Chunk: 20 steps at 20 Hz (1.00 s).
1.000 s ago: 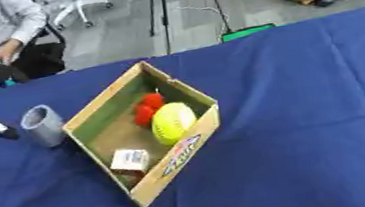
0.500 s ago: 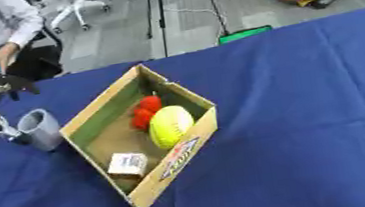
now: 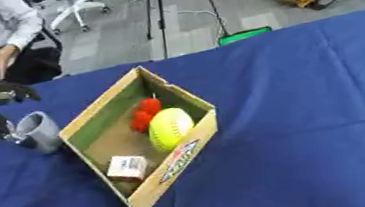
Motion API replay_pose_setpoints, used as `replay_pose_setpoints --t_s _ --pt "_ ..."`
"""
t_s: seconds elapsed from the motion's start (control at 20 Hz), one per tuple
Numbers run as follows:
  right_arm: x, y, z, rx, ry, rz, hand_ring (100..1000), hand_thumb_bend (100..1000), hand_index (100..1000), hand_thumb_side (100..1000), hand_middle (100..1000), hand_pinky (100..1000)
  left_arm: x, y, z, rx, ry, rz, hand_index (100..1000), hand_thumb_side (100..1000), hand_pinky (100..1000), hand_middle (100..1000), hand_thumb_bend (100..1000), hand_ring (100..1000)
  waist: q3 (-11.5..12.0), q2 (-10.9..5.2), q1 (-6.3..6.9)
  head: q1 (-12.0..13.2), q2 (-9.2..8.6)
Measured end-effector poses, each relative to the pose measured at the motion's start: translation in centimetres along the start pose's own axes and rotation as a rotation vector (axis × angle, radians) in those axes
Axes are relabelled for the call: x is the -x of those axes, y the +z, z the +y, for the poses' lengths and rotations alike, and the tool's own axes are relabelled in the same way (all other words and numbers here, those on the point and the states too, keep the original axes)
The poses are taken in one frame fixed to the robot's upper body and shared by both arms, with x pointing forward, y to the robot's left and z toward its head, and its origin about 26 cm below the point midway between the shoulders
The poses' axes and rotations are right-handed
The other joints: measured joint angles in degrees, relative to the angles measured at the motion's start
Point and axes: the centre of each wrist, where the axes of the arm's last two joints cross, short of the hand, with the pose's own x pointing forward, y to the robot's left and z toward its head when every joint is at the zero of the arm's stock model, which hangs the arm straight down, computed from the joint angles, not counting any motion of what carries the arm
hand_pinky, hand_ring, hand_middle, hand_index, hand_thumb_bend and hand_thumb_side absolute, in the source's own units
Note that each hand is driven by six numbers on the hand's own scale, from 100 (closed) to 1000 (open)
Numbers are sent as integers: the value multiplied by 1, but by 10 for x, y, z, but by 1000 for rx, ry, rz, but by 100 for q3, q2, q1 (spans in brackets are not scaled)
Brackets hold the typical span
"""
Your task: Pick up objects on the table and place them in the box.
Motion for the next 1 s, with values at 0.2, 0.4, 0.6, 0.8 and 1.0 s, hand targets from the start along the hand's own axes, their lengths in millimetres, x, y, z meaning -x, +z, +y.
replay_pose_setpoints --t_s 0.2,0.4,0.6,0.8,1.0 --pt "0 0 0 0 -1 1 672 100 671 737 589 762 0 -3 -1 -1 -11 13 1000 631 980 1000 889 969 -5 3 -8 20 0" --pt "0 0 0 0 -1 1 672 100 669 737 588 762 1 -5 -3 2 -20 23 1000 636 994 1000 891 981 -29 8 -19 48 0" --pt "0 0 0 1 -2 1 672 100 662 736 588 762 0 -8 -2 2 -16 21 1000 639 931 1000 887 947 -34 27 -25 68 0" --pt "0 0 0 1 -4 2 673 100 659 735 587 762 3 -10 -5 2 9 26 1000 638 931 1000 884 939 -65 36 -30 70 0" --pt "-1 0 0 2 -7 4 672 100 658 736 587 762 3 -13 -7 1 27 27 1000 642 930 1000 883 938 -70 38 -30 77 -1"
